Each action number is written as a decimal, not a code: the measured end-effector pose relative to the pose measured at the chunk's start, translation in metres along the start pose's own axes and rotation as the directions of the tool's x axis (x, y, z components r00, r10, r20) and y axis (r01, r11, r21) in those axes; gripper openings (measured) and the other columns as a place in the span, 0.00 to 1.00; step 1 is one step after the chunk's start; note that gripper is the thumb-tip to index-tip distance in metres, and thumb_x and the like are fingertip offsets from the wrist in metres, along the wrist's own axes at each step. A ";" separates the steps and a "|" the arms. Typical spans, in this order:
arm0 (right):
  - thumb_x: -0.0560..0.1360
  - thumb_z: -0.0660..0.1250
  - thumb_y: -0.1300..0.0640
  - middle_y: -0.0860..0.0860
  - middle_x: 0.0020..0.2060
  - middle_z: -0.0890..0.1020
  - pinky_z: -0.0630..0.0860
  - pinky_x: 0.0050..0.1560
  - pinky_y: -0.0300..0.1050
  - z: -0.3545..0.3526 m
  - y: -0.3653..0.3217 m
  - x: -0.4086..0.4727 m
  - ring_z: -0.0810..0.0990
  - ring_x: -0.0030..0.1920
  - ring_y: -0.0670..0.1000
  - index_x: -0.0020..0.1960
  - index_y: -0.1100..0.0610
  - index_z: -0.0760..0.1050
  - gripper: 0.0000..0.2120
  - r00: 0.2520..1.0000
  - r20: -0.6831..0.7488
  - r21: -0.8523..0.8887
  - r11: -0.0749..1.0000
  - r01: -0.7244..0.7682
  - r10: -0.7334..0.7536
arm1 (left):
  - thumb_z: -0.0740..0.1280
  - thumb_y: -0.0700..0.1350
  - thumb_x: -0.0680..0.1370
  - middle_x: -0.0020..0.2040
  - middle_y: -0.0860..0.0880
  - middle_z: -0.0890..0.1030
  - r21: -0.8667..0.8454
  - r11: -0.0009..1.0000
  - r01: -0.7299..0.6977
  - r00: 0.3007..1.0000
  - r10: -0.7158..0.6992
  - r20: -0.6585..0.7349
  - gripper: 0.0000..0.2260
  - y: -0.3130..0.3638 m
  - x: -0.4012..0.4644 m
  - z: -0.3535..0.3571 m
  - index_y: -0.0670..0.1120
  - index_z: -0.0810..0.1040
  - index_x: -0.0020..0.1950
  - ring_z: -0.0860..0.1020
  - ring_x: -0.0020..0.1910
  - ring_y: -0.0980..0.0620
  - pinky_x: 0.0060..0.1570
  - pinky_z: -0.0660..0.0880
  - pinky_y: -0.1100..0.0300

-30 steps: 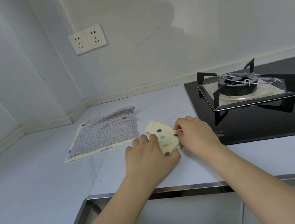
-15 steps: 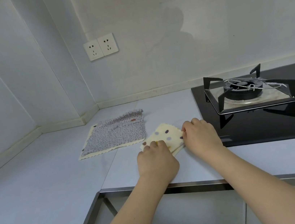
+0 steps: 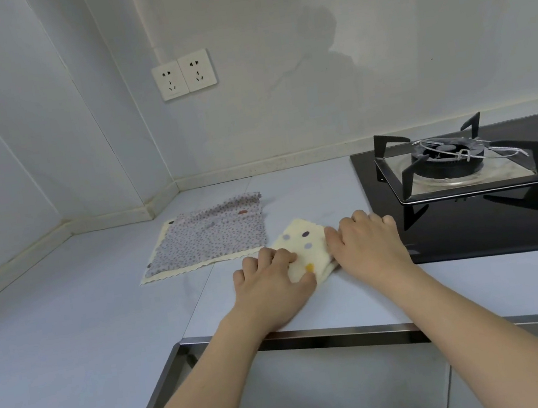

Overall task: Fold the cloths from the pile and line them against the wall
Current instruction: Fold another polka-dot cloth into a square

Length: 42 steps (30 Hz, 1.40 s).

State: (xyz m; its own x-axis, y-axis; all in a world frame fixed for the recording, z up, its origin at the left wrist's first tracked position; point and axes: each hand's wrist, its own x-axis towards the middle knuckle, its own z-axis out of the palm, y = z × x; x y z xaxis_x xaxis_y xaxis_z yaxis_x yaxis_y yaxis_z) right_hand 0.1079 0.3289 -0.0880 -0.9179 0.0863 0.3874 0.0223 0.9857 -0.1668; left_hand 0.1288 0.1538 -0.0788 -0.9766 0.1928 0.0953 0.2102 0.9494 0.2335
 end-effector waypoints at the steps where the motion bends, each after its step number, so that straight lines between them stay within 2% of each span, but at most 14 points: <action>1: 0.78 0.45 0.45 0.49 0.38 0.72 0.63 0.46 0.50 -0.002 0.000 0.000 0.73 0.43 0.55 0.44 0.54 0.69 0.19 1.000 0.014 0.081 0.997 0.018 -0.019 | 0.57 0.64 0.74 0.64 0.55 0.65 -0.021 1.000 0.000 1.000 0.000 0.019 0.25 -0.001 0.000 -0.001 0.58 0.65 0.69 0.60 0.64 0.48 0.63 0.55 0.53; 4: 0.79 0.54 0.49 0.50 0.40 0.77 0.65 0.43 0.49 -0.006 0.002 -0.001 0.76 0.43 0.58 0.52 0.53 0.64 0.08 0.997 0.049 0.308 0.951 0.042 -0.060 | 0.60 0.68 0.68 0.62 0.57 0.63 -0.070 0.998 0.001 0.995 0.006 0.102 0.29 -0.004 0.004 -0.007 0.60 0.64 0.67 0.59 0.63 0.50 0.62 0.56 0.54; 8: 0.77 0.59 0.53 0.47 0.52 0.76 0.72 0.47 0.50 -0.004 0.006 -0.002 0.78 0.48 0.56 0.63 0.46 0.62 0.15 0.995 0.021 0.408 0.909 0.084 -0.101 | 0.59 0.59 0.75 0.54 0.57 0.70 -0.427 0.902 0.059 0.994 -0.092 -0.057 0.11 -0.005 0.020 -0.008 0.57 0.73 0.52 0.64 0.59 0.50 0.58 0.60 0.52; 12: 0.77 0.62 0.61 0.41 0.49 0.69 0.71 0.50 0.41 0.000 0.011 0.001 0.73 0.48 0.42 0.59 0.44 0.68 0.15 0.982 -0.131 0.648 0.738 0.189 -0.137 | 0.58 0.52 0.77 0.53 0.55 0.73 -0.599 0.793 0.112 0.964 -0.234 -0.129 0.13 -0.007 0.041 -0.006 0.55 0.72 0.60 0.66 0.59 0.50 0.63 0.64 0.49; 15: 0.76 0.63 0.68 0.40 0.49 0.70 0.66 0.49 0.28 -0.004 0.012 -0.002 0.71 0.52 0.39 0.57 0.47 0.71 0.17 0.961 -0.243 0.743 0.610 0.273 -0.135 | 0.61 0.58 0.71 0.56 0.56 0.77 -0.768 0.633 0.099 0.986 -0.168 -0.012 0.20 -0.003 0.055 -0.010 0.56 0.73 0.62 0.73 0.58 0.51 0.62 0.69 0.50; 18: 0.75 0.63 0.70 0.39 0.52 0.71 0.68 0.51 0.30 -0.006 0.010 -0.003 0.72 0.55 0.40 0.58 0.49 0.71 0.19 0.956 -0.270 0.773 0.565 0.289 -0.119 | 0.65 0.51 0.76 0.47 0.48 0.83 -0.919 0.379 0.105 0.994 -0.034 0.100 0.07 0.001 0.067 -0.014 0.49 0.79 0.48 0.81 0.47 0.48 0.50 0.76 0.53; 20: 0.75 0.61 0.70 0.37 0.53 0.70 0.71 0.53 0.34 -0.006 0.010 -0.002 0.73 0.56 0.40 0.59 0.50 0.71 0.20 0.955 -0.283 0.783 0.552 0.286 -0.094 | 0.66 0.48 0.77 0.45 0.42 0.84 -0.946 0.312 0.085 0.996 -0.031 0.080 0.07 0.003 0.069 -0.011 0.46 0.80 0.44 0.82 0.44 0.44 0.48 0.77 0.50; 24: 0.77 0.59 0.70 0.43 0.55 0.71 0.71 0.46 0.29 -0.007 0.009 0.000 0.78 0.45 0.39 0.65 0.45 0.65 0.25 0.975 -0.222 0.856 0.481 0.188 0.015 | 0.65 0.46 0.80 0.44 0.42 0.84 -0.941 0.336 -0.041 0.990 -0.115 -0.084 0.07 0.003 0.067 0.000 0.43 0.79 0.48 0.81 0.41 0.47 0.42 0.78 0.53; 28: 0.77 0.65 0.58 0.42 0.57 0.75 0.77 0.47 0.41 -0.007 0.008 0.007 0.81 0.42 0.46 0.75 0.43 0.53 0.32 0.985 -0.016 0.937 0.348 -0.045 0.170 | 0.62 0.46 0.82 0.42 0.52 0.82 -0.947 0.292 -0.132 0.975 -0.136 -0.177 0.05 0.002 0.067 0.001 0.46 0.75 0.50 0.81 0.39 0.55 0.38 0.79 0.59; 30: 0.77 0.66 0.51 0.45 0.54 0.78 0.77 0.46 0.39 -0.009 0.007 0.010 0.81 0.45 0.45 0.77 0.43 0.50 0.35 0.976 0.096 0.928 0.336 -0.159 0.196 | 0.62 0.46 0.82 0.43 0.53 0.82 -0.935 0.319 -0.158 0.969 -0.135 -0.209 0.05 0.005 0.067 0.001 0.45 0.74 0.52 0.81 0.40 0.56 0.39 0.79 0.59; 33: 0.78 0.65 0.49 0.51 0.46 0.81 0.79 0.35 0.40 -0.010 0.002 0.010 0.82 0.35 0.48 0.77 0.42 0.47 0.35 0.960 0.243 0.884 0.375 -0.278 0.139 | 0.61 0.48 0.82 0.47 0.48 0.82 -0.916 0.364 -0.172 0.963 -0.134 -0.234 0.07 0.005 0.065 0.001 0.44 0.71 0.52 0.81 0.41 0.53 0.41 0.79 0.53; 35: 0.79 0.64 0.53 0.51 0.46 0.82 0.82 0.36 0.50 -0.007 -0.002 0.010 0.83 0.35 0.52 0.76 0.43 0.50 0.32 0.955 0.272 0.839 0.456 -0.297 0.120 | 0.61 0.48 0.82 0.47 0.50 0.82 -0.899 0.407 -0.162 0.960 -0.145 -0.239 0.06 0.004 0.064 0.001 0.46 0.70 0.50 0.81 0.39 0.55 0.38 0.78 0.57; 37: 0.79 0.62 0.57 0.50 0.47 0.82 0.82 0.34 0.51 -0.003 -0.005 0.011 0.83 0.41 0.53 0.75 0.48 0.57 0.27 0.953 0.259 0.830 0.469 -0.302 0.155 | 0.61 0.49 0.82 0.47 0.53 0.82 -0.879 0.454 -0.146 0.958 -0.156 -0.240 0.06 0.006 0.061 0.000 0.47 0.70 0.49 0.81 0.40 0.55 0.38 0.78 0.58; 42: 0.79 0.61 0.60 0.49 0.58 0.80 0.75 0.37 0.43 -0.012 -0.014 0.019 0.80 0.50 0.51 0.72 0.52 0.63 0.22 0.911 0.315 0.883 0.270 -0.384 0.266 | 0.60 0.49 0.82 0.45 0.53 0.80 -0.877 0.459 -0.146 0.928 -0.244 -0.282 0.05 0.011 0.061 -0.007 0.48 0.70 0.51 0.81 0.42 0.52 0.37 0.78 0.57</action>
State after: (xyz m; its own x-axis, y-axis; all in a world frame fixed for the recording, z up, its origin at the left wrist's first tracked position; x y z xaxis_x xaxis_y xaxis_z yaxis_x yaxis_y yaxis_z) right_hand 0.0951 0.3188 -0.0677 -0.9553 0.2948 0.0228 0.0087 0.1052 -0.9944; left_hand 0.0718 0.1744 -0.0632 -0.9446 -0.1222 0.3046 0.2790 0.1898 0.9414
